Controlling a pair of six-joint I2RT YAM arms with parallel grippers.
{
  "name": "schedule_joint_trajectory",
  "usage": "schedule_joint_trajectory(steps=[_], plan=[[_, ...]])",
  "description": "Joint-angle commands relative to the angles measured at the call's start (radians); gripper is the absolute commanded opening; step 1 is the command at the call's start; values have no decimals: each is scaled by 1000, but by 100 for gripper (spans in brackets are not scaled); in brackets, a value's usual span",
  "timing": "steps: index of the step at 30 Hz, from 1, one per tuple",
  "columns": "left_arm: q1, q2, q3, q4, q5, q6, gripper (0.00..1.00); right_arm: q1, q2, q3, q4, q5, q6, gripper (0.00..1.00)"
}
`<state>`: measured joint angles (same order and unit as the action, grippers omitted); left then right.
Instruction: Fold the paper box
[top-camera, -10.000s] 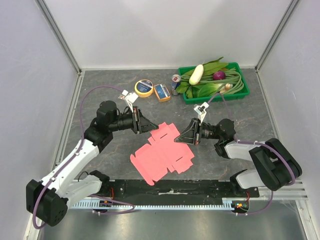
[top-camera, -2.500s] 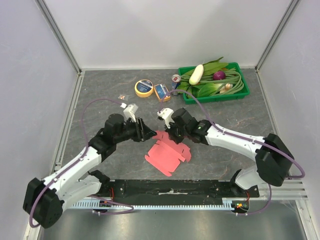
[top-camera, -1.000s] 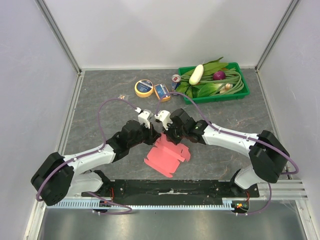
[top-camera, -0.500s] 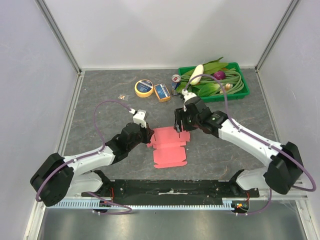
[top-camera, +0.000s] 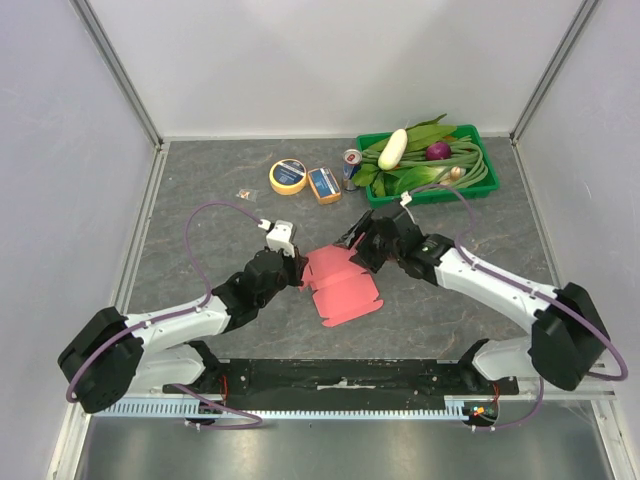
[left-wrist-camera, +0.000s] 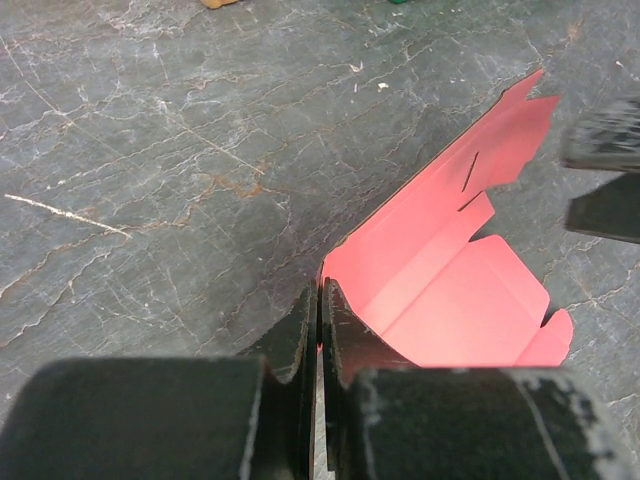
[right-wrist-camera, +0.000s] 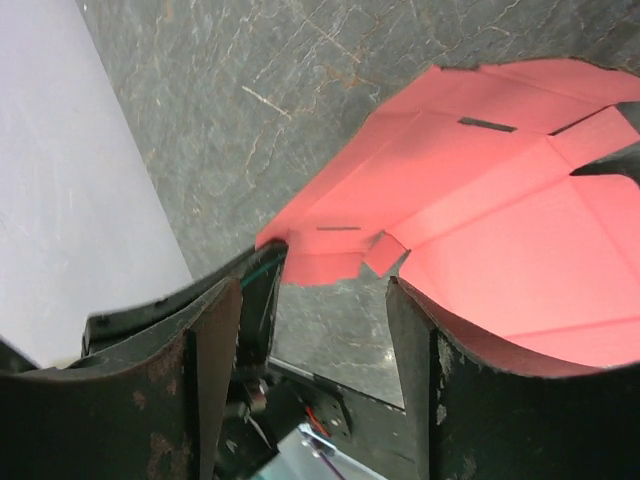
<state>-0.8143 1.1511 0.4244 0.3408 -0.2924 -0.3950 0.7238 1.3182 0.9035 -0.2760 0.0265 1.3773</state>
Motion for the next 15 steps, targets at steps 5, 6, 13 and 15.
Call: schedule_joint_trajectory(steps=[5,6,13,15], plan=[[-39,-27,-10,61,-82,114,3,-52,147,66,90,-74,152,62],[-40,-27,-12,60,-85,119,3,-57,150,63,98,-91,151,61],[-62,-16,-15,86,-85,168,3,-86,173,49,133,-144,169,57],[-66,-13,-19,99,-86,188,4,-89,187,49,135,-152,174,57]])
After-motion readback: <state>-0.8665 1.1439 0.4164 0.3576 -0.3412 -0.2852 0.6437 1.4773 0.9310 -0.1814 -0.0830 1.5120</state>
